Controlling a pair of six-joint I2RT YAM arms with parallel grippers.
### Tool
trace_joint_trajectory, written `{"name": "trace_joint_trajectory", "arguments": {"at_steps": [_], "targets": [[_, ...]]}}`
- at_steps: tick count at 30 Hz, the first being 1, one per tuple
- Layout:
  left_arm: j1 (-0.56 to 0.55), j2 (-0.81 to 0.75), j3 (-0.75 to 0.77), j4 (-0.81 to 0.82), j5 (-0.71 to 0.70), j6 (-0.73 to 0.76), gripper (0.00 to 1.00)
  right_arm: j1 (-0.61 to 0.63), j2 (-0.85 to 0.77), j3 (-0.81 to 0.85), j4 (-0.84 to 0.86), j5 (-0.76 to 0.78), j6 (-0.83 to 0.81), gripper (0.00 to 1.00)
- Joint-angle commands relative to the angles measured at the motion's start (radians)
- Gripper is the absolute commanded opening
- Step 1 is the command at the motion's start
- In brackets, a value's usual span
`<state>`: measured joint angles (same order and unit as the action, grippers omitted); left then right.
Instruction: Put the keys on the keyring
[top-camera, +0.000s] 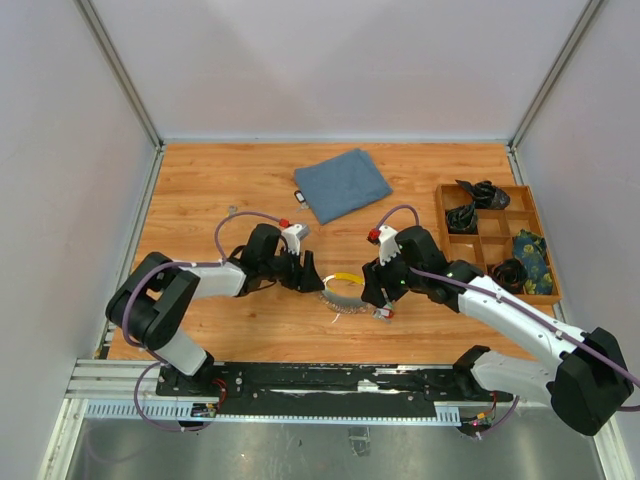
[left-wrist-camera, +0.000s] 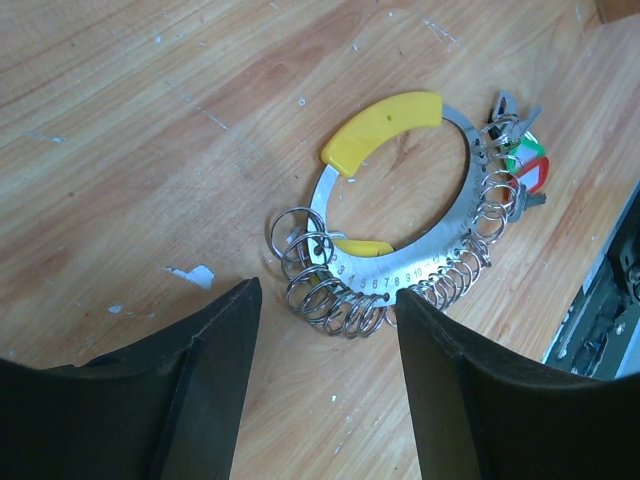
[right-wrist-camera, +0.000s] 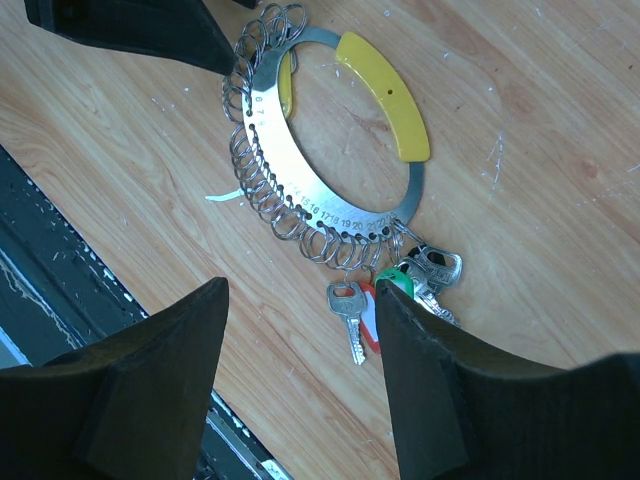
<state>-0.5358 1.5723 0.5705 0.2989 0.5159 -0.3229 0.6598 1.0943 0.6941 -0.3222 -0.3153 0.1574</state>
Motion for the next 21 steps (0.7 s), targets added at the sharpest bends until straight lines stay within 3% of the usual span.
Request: {"name": "trace_joint_trajectory", "arguments": {"at_steps": [1,5,11,21], "targets": [[-0.007,0.033,-0.039,0.029,0.048,0.008,0.62,-0.014,0.0,0.013,-0.021,-0.018,0.008,0.61],[-0.007,0.04,-0.059,0.047,0.057,0.01,0.57,-0.014,-0.002,0.013,-0.024,-0.02,0.007,0.61],[-0.007,0.039,-0.083,0.075,0.07,0.005,0.43,-0.014,-0.001,0.011,-0.024,-0.022,0.008,0.61],[-0.007,0.012,-0.108,0.13,0.071,-0.022,0.31,-0.015,0.002,0.012,-0.024,-0.025,0.007,0.61]]}}
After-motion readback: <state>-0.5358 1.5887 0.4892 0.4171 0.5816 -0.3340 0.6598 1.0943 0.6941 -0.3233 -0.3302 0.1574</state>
